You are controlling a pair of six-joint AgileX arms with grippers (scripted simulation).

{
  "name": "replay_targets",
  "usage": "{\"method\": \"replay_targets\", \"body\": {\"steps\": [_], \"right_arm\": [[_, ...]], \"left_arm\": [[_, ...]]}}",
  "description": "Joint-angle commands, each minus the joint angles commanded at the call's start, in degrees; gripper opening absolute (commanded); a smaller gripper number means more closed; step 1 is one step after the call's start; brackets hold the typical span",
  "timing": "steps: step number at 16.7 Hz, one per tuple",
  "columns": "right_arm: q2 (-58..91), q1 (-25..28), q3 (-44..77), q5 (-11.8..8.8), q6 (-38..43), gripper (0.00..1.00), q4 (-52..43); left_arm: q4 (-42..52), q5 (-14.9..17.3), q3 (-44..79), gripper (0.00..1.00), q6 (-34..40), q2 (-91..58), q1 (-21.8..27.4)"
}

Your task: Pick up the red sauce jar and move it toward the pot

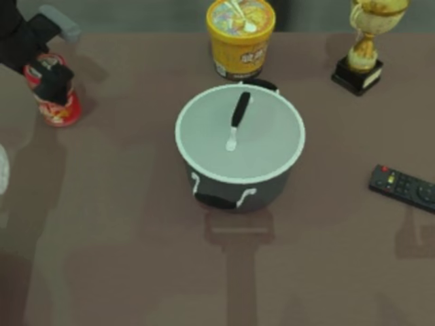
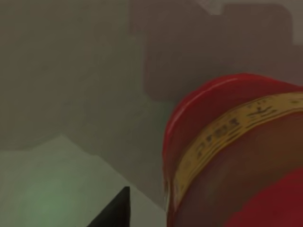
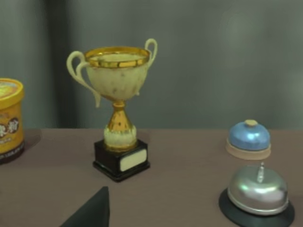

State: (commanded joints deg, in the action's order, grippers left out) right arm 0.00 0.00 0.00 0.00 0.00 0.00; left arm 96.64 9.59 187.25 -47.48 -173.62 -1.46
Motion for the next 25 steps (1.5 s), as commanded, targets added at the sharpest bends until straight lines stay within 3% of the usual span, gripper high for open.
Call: {"method": "replay_targets", "body": {"steps": [9,20,25], "right_arm": [[0.0,0.0,0.0,0.0,0.0,1.0,0.0],[0.0,0.0,0.0,0.0,0.0,1.0,0.0],[0.0,0.0,0.0,0.0,0.0,1.0,0.0]], "left_arm": [[0.0,0.0,0.0,0.02,0.0,0.0,0.0],[-0.4,0.0,-0.8,0.0,-0.1,0.8,-0.3],[-5.0,-0.2,-13.2,0.0,0.0,10.9,-0.7]]}}
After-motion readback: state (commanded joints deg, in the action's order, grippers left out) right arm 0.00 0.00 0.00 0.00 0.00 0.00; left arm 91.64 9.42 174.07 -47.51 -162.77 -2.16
